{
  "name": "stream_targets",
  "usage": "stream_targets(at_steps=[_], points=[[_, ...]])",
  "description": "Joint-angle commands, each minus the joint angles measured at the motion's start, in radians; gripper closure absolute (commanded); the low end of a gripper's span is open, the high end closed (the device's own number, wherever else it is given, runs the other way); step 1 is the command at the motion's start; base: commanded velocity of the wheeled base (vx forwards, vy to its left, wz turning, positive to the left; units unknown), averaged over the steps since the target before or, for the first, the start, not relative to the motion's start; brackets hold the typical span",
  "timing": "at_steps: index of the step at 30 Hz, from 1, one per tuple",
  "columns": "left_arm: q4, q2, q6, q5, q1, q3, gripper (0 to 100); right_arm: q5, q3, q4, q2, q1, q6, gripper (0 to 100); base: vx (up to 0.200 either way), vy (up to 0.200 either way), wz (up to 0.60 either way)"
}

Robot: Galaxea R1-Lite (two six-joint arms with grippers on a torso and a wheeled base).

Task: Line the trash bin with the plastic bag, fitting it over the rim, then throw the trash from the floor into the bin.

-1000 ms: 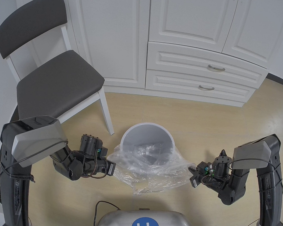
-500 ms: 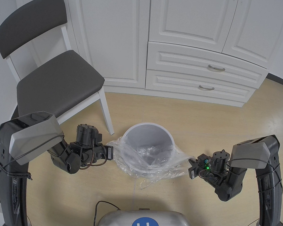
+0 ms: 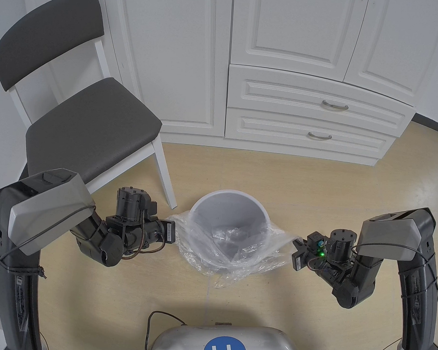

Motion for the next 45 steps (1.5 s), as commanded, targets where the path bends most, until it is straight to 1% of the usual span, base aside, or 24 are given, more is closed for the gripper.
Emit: stream_targets(at_steps=[1,6,10,11,14,16,17,18,19,20,21,23,24,25,26,27,31,34,36,37,38,39,43,45], points=[[0.0,0.061,0.0,0.001,0.001,-0.023,100,0.0,-0.036,-0.018,0.07,-0.005,-0.001,100,0.0,0.0,0.0],[-0.003,0.085,-0.001,0.001,0.008,-0.036,100,0.0,-0.05,-0.018,0.096,-0.007,-0.001,100,0.0,0.0,0.0],[-0.001,0.033,-0.001,0.001,0.008,-0.013,100,0.0,0.01,-0.018,0.05,0.0,-0.001,100,0.0,0.0,0.0],[0.003,0.019,0.0,-0.001,0.008,-0.006,100,0.0,0.028,-0.018,0.033,0.001,-0.002,0,0.0,0.0,0.0],[0.005,0.007,0.0,-0.001,0.008,0.0,100,0.002,0.065,-0.018,-0.013,0.007,-0.002,0,0.0,0.0,0.0],[0.007,0.004,0.0,-0.001,0.008,0.003,100,0.012,0.093,-0.018,-0.042,0.007,-0.005,0,0.0,0.0,0.0],[0.007,0.004,0.0,-0.001,0.009,0.005,100,0.032,0.143,-0.018,-0.081,-0.005,-0.016,0,0.0,0.0,0.0],[0.007,0.004,0.0,-0.001,0.009,0.005,100,0.032,0.143,-0.018,-0.081,-0.005,-0.016,0,0.0,0.0,0.0],[0.007,0.003,0.002,-0.001,0.009,0.007,100,0.104,0.195,-0.018,-0.122,-0.028,-0.034,0,0.0,0.0,0.0],[0.007,0.003,0.0,-0.001,0.009,0.007,100,0.112,0.198,-0.018,-0.125,-0.031,-0.036,0,0.0,0.0,0.0],[0.01,0.001,0.002,-0.001,0.009,0.007,100,0.216,0.238,-0.018,-0.157,-0.069,-0.06,0,0.0,0.0,0.0],[0.013,0.001,0.002,-0.001,0.009,0.007,100,0.33,0.277,-0.018,-0.193,-0.123,-0.085,0,0.0,0.0,0.0],[0.011,0.001,0.002,-0.001,0.009,0.005,100,0.374,0.289,-0.018,-0.208,-0.149,-0.094,0,0.0,0.0,0.0],[0.013,0.003,0.002,-0.001,0.011,0.005,100,0.379,0.291,-0.018,-0.21,-0.152,-0.094,0,0.0,0.0,0.0],[0.011,0.003,0.002,-0.001,0.012,0.003,100,0.428,0.297,-0.018,-0.223,-0.181,-0.096,0,0.0,0.0,0.0],[0.011,0.003,0.002,-0.001,0.015,0.003,100,0.449,0.298,-0.018,-0.233,-0.2,-0.094,0,0.0,0.0,0.0],[0.013,0.004,0.002,-0.001,0.021,0.0,100,0.495,0.301,-0.018,-0.248,-0.231,-0.094,0,0.0,0.0,0.0],[0.013,0.012,0.002,-0.001,0.026,-0.006,100,0.561,0.312,-0.018,-0.243,-0.247,-0.091,0,0.0,0.0,0.0],[0.013,0.018,0.002,-0.001,0.028,-0.007,100,0.62,0.314,-0.018,-0.229,-0.261,-0.091,0,0.0,0.0,0.0],[0.013,0.019,0.002,-0.001,0.028,-0.007,100,0.627,0.312,-0.018,-0.225,-0.263,-0.091,0,0.0,0.0,0.0],[0.013,0.026,0.002,-0.001,0.028,-0.009,100,0.672,0.307,-0.018,-0.205,-0.278,-0.09,0,0.0,0.0,0.0],[0.013,0.027,0.002,-0.001,0.028,-0.009,100,0.693,0.304,-0.018,-0.194,-0.286,-0.09,0,0.0,0.0,0.0],[0.016,0.039,0.003,-0.001,0.029,-0.01,100,0.756,0.291,-0.018,-0.153,-0.318,-0.087,0,0.0,0.0,0.0],[0.016,0.042,0.003,-0.001,0.029,-0.012,100,0.761,0.287,-0.018,-0.148,-0.319,-0.083,0,0.0,0.0,0.0]])
